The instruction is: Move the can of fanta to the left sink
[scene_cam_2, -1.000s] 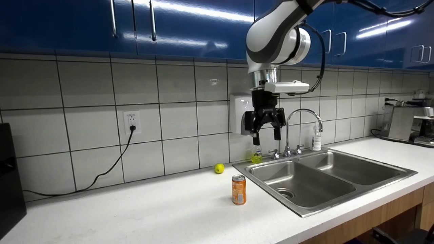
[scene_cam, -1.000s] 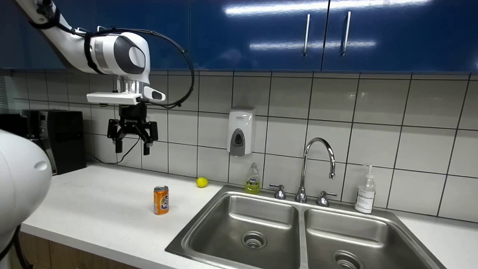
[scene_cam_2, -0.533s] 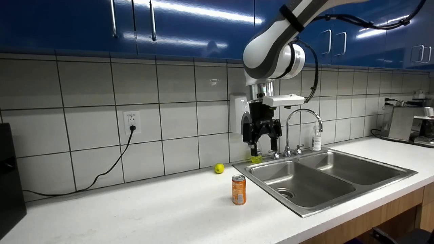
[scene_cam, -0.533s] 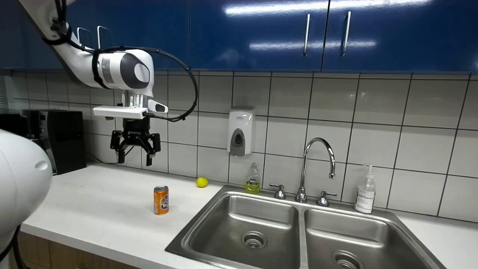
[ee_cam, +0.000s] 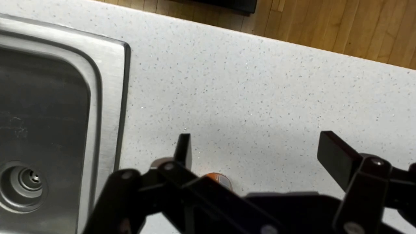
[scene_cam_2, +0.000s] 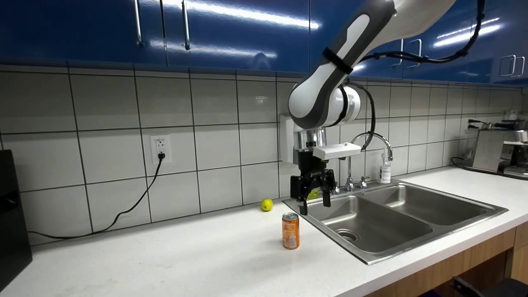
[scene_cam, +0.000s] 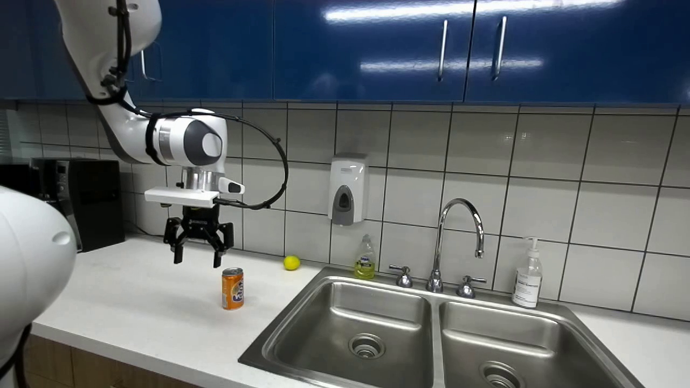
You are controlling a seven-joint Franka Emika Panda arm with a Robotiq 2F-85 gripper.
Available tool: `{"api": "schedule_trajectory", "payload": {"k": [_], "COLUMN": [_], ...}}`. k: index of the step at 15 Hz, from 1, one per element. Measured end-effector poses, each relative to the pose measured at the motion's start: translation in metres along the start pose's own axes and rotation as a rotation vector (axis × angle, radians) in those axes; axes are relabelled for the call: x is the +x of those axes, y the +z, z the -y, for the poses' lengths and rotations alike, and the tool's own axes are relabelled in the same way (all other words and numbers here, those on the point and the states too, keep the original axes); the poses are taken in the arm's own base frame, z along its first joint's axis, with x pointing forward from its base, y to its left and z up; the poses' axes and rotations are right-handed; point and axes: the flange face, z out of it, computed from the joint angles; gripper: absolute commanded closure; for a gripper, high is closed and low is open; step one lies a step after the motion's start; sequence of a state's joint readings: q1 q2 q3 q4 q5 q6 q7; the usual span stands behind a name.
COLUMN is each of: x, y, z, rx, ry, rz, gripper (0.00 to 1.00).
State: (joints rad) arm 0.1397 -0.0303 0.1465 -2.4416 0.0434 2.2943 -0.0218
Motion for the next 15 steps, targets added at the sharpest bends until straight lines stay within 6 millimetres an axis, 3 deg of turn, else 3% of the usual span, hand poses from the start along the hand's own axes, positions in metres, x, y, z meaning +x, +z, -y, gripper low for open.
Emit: {"api": "schedule_trajectory", "payload": {"k": [6, 15], "x": [0.034, 0.093], "y": [0.031, 0.064], "z": [-0.007, -0.042], "rx": [0.008, 0.010], "ry": [0.002, 0.047], "rz": [-0.006, 0.001], "gripper": [0.00, 0.00]}}
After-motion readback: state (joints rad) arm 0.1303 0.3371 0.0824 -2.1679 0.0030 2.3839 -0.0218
